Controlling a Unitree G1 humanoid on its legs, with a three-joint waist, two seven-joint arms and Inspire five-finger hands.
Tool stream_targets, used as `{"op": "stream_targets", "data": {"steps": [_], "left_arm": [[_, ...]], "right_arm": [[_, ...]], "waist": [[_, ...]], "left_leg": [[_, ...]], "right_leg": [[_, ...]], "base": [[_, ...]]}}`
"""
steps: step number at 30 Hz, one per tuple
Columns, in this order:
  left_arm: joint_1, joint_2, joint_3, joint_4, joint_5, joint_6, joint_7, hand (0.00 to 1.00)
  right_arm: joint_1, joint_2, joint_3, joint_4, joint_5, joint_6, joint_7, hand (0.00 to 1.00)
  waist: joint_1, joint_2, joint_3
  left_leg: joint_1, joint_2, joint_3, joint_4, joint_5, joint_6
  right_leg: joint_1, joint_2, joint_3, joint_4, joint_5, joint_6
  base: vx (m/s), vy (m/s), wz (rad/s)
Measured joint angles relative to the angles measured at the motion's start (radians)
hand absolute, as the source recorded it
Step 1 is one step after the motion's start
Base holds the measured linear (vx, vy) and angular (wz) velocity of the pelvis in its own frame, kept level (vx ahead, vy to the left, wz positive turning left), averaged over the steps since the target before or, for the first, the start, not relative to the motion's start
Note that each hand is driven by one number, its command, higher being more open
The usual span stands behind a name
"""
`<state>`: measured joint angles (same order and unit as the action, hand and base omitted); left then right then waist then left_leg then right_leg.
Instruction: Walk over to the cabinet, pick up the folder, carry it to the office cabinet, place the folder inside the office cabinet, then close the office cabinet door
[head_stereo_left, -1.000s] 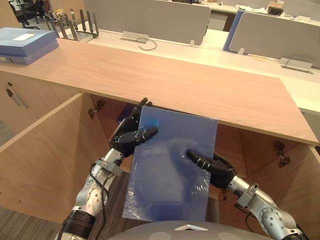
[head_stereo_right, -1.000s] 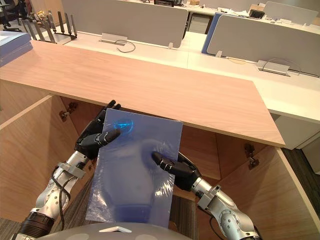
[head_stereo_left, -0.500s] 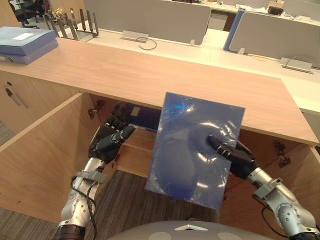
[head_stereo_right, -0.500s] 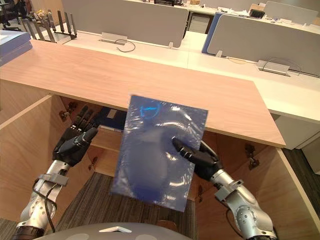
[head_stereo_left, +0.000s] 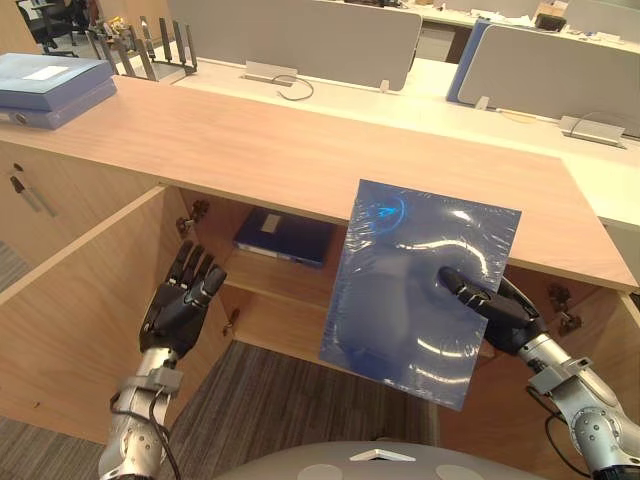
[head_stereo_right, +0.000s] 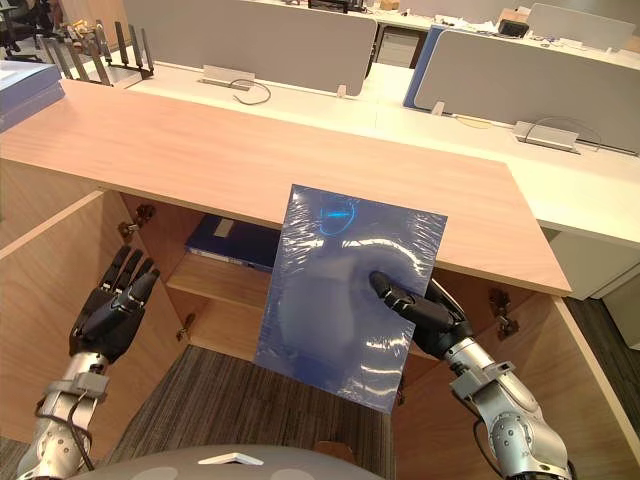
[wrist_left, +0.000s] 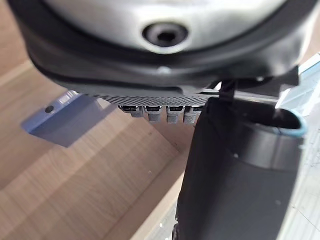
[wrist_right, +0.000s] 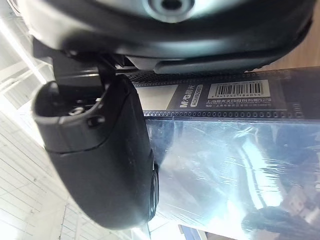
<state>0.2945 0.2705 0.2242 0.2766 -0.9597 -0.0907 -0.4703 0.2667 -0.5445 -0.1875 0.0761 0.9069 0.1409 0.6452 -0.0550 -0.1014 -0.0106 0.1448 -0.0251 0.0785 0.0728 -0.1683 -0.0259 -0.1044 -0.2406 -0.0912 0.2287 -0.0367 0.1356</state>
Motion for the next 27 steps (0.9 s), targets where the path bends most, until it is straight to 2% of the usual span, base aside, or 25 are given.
{"op": "stream_targets", "data": {"steps": [6, 13, 16, 21, 25, 27], "left_arm": [[0.056, -0.010, 0.002, 0.230, 0.072, 0.010, -0.024, 1.00], [0.133, -0.048, 0.028, 0.521, 0.228, 0.051, -0.045, 1.00], [0.139, -0.075, 0.091, 0.654, 0.316, 0.047, -0.042, 1.00], [0.145, -0.095, 0.231, 0.812, 0.704, 0.006, 0.074, 1.00], [0.128, -0.117, 0.284, 0.814, 0.886, -0.005, 0.187, 1.00], [0.113, -0.123, 0.282, 0.814, 0.906, -0.006, 0.215, 1.00]], "right_arm": [[-0.007, 0.000, -0.040, 0.028, -0.001, -0.001, 0.002, 0.00], [-0.008, 0.000, -0.067, 0.047, -0.041, -0.001, 0.002, 0.00], [-0.010, 0.000, -0.071, 0.047, -0.053, -0.001, 0.002, 0.00], [-0.049, 0.000, -0.072, 0.058, -0.109, -0.001, 0.001, 0.00], [-0.050, 0.000, -0.058, 0.058, -0.109, -0.001, -0.020, 0.00], [-0.050, 0.000, -0.047, 0.058, -0.109, -0.001, -0.026, 0.00]], "waist": [[-0.001, 0.011, -0.005], [0.005, 0.033, 0.001], [0.018, 0.041, -0.002], [0.023, 0.046, -0.003], [0.023, 0.054, -0.002], [0.022, 0.058, 0.000]], "left_leg": [[-0.017, 0.001, -0.006, 0.025, -0.012, 0.000], [-0.021, 0.002, -0.016, 0.030, -0.013, -0.001], [-0.021, 0.002, -0.017, 0.030, -0.013, -0.001], [-0.017, 0.001, -0.018, 0.030, -0.012, -0.001], [-0.016, 0.000, -0.020, 0.030, -0.011, 0.000], [-0.016, 0.001, -0.021, 0.029, -0.011, 0.000]], "right_leg": [[-0.001, -0.001, -0.011, -0.004, 0.000, 0.000], [0.001, -0.002, -0.017, -0.003, 0.000, 0.000], [0.002, -0.002, -0.017, -0.001, 0.000, 0.000], [0.004, -0.003, -0.017, 0.003, 0.000, 0.000], [0.007, -0.004, -0.018, 0.003, -0.001, -0.002], [0.007, -0.004, -0.018, 0.003, -0.002, -0.002]], "base": [[0.01, 0.000, 0.02], [0.00, -0.003, 0.02], [0.00, 0.000, 0.00], [0.00, 0.000, 0.00], [0.00, 0.000, 0.00], [0.00, 0.000, 0.00]]}}
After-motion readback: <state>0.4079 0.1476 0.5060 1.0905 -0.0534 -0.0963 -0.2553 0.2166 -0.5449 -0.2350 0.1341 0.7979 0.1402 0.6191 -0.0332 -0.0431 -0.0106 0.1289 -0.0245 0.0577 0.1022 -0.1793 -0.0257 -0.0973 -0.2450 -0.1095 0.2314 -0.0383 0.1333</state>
